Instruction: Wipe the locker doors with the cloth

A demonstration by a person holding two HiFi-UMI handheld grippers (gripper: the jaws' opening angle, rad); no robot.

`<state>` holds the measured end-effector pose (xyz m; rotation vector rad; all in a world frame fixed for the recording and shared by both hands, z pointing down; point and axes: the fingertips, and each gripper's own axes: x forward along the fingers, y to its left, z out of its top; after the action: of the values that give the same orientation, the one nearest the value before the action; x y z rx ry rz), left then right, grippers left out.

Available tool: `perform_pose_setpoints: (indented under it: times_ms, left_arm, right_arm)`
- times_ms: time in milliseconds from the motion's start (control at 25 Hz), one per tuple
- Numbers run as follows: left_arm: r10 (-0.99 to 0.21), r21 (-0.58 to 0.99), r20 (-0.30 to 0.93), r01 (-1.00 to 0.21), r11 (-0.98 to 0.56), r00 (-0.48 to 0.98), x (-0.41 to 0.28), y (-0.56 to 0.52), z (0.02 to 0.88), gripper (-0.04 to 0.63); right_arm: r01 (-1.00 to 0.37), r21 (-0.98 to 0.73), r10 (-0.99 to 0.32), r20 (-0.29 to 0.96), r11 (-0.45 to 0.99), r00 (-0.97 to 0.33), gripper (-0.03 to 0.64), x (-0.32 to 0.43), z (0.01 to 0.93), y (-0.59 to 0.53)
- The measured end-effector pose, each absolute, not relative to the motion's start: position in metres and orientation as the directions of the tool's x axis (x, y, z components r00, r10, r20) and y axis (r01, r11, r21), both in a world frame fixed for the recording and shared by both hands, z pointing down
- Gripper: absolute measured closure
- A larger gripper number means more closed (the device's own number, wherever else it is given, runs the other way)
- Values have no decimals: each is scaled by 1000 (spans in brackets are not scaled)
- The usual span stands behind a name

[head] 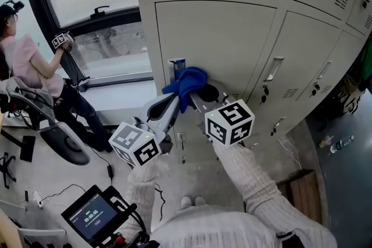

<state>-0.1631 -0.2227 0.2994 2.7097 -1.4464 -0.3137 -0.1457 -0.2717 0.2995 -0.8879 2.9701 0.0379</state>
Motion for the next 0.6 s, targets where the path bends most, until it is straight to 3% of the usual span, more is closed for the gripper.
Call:
perform_pose_setpoints:
  times_ms: [600]
  left_arm:
    - [-882,284,45,-852,-439,469,-164,-226,413,589]
  right_arm:
    - [-589,-99,-582,94,802,-808,568,-134,396,-278]
